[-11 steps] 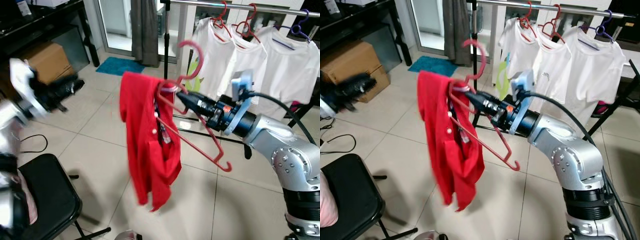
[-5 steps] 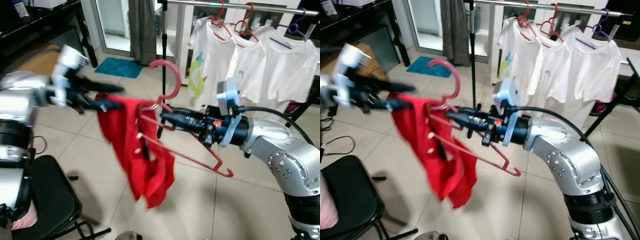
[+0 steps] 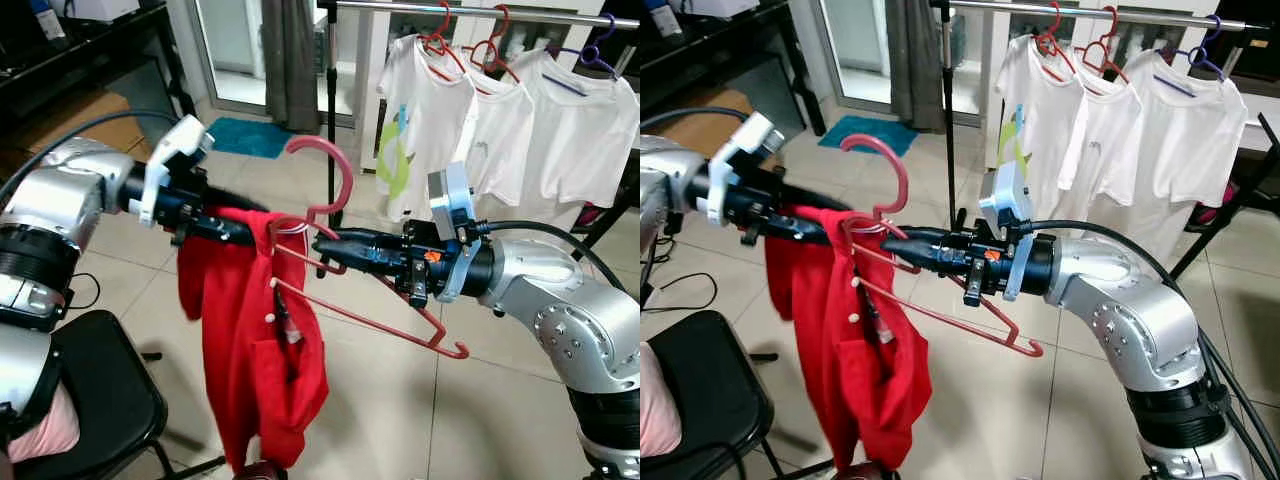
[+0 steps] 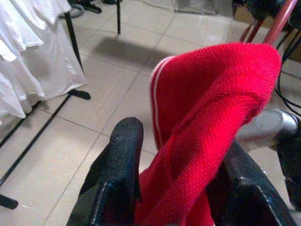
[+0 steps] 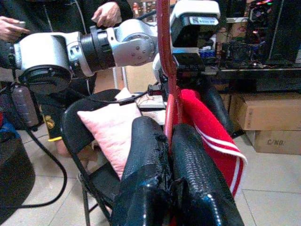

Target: Hang hanger

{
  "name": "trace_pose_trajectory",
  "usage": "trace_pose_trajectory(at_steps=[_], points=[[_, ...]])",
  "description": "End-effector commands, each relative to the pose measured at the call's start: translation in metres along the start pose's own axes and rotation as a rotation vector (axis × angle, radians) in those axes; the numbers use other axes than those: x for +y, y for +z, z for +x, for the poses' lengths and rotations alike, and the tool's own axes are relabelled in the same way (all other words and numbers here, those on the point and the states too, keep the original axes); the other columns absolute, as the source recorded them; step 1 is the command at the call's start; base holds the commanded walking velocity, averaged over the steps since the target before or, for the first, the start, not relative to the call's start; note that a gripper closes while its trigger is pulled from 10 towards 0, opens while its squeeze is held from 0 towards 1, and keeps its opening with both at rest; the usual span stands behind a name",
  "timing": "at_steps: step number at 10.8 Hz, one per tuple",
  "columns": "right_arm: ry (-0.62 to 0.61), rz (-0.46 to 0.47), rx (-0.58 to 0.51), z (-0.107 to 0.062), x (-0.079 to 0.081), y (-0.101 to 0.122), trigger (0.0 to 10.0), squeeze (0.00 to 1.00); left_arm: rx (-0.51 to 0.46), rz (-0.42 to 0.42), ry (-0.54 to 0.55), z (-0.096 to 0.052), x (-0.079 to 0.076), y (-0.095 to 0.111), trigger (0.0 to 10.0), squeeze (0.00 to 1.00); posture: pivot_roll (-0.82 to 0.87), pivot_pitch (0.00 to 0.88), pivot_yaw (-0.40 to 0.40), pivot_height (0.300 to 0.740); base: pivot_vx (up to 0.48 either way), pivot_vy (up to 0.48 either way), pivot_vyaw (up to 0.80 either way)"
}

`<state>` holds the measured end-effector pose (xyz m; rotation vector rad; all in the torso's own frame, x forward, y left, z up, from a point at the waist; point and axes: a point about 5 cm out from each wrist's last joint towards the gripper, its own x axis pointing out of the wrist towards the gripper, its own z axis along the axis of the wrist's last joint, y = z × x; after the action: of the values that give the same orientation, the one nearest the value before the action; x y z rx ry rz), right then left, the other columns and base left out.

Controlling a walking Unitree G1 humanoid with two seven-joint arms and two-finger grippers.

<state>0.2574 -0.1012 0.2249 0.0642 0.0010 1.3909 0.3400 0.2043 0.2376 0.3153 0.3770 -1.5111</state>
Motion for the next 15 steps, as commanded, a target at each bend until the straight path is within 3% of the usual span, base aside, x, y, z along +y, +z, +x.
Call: trace_pose_trajectory(at_steps=[1,15], points=[[0.087,-0.062,-0.048,0.0084,0.0058,0.017,10.0,0.0,0.015,0.029,-0.025,0.0044,0.0004,0.0071,0.0,0.0,-0.09,0.0,0.107,0.74,0.0,0.0,0.0],[0.08,-0.04,-0.059,0.0079,0.0034,0.0162,10.0,0.0,-0.03,-0.003,-0.09,0.0094,-0.0046,0.0075,0.0,0.0,-0.1,0.0,0.11,0.74,0.0,0.0,0.0]])
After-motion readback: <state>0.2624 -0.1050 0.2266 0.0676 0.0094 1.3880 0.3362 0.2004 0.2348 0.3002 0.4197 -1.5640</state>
